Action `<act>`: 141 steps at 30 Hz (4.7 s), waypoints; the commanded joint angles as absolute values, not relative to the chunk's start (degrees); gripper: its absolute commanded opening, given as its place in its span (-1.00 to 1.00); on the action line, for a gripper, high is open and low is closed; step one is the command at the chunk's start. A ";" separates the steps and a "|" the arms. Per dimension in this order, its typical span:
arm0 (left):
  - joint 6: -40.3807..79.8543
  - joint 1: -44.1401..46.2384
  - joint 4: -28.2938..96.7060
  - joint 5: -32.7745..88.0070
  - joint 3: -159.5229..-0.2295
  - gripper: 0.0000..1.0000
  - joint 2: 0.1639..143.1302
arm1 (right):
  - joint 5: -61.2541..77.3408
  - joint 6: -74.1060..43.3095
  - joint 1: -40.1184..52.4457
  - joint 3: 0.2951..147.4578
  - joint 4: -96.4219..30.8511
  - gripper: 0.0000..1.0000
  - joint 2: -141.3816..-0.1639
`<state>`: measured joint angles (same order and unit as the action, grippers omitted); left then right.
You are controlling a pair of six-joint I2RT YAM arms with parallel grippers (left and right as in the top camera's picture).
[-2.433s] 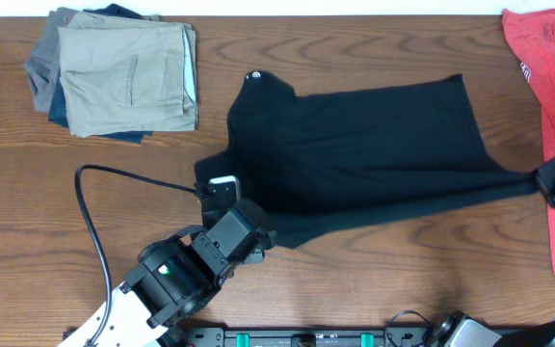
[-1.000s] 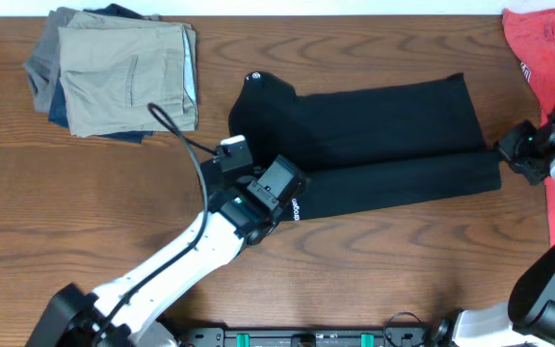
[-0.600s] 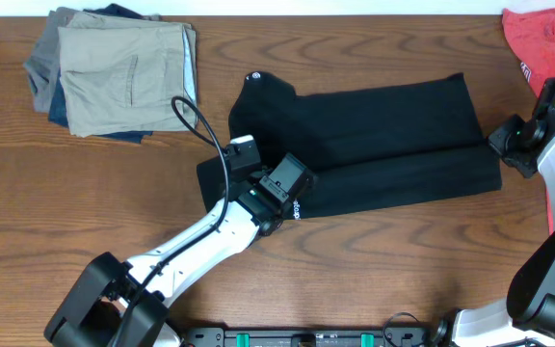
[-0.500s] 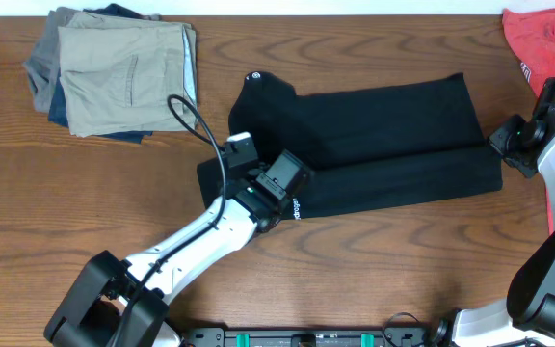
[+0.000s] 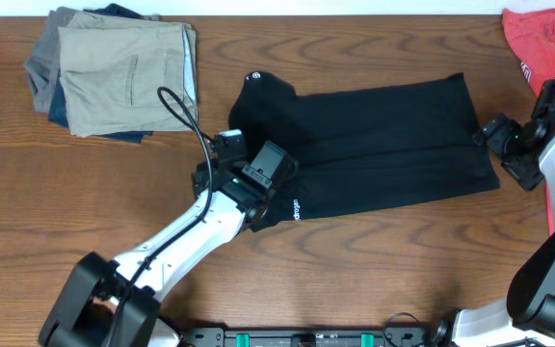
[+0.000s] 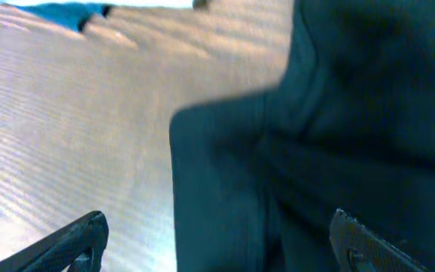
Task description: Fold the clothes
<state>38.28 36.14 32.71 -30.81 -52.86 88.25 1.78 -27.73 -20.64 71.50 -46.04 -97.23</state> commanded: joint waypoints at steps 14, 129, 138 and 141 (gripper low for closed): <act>25.56 36.01 42.61 -0.12 -52.99 0.99 86.91 | 10.11 -20.38 -19.42 74.87 -56.45 0.99 -97.41; 16.45 15.66 34.89 13.04 -57.25 -0.75 95.81 | 10.98 -16.23 -19.42 71.48 -59.11 0.99 -97.41; 19.97 15.66 27.64 13.02 -57.23 -0.75 95.85 | 10.98 -16.23 -19.42 71.44 -59.16 0.99 -97.41; 21.30 15.66 24.93 12.99 -57.23 -0.74 95.88 | 10.98 -16.21 -19.42 71.44 -59.18 0.98 -97.41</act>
